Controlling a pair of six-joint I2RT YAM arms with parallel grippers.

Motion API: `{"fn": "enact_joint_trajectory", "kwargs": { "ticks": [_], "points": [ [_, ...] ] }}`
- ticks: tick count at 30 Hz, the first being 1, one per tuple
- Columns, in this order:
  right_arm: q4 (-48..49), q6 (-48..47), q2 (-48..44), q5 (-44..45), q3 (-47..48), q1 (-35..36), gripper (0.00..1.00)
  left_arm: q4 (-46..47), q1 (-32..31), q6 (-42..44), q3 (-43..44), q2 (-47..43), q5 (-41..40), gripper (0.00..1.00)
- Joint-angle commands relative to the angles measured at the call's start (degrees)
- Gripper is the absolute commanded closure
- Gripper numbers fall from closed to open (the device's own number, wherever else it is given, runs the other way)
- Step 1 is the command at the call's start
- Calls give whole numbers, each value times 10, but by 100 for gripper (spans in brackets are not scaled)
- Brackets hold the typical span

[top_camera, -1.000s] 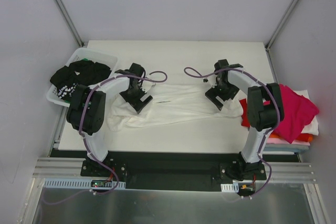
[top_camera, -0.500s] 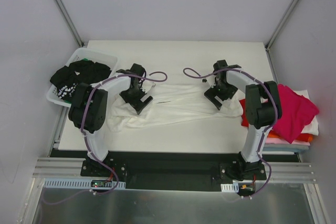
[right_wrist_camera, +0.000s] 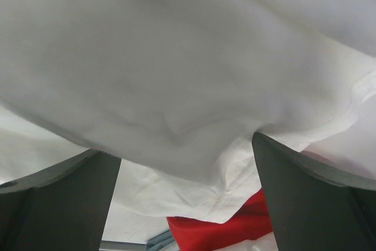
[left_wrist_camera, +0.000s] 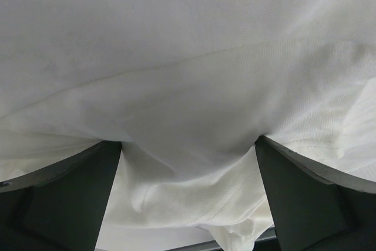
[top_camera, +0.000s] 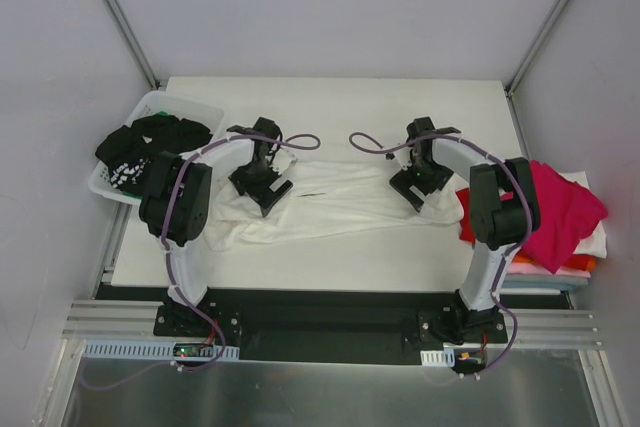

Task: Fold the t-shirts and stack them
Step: Rotate the tshirt 90 degrees

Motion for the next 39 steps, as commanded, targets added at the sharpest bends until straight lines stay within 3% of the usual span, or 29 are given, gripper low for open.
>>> {"fn": "enact_joint_trajectory", "kwargs": {
  "ticks": [1,18,39],
  "points": [
    [-7,-5,-18,12,-42,9,4,-18,2,-17,26,20,-16,1],
    [10,9,-75,37,-121,85,3,-19,2,-40,123,75,-76,1],
    [-13,11,-61,-44,-97,131,3,-48,2,13,393,219,-82,1]
  ]
}}
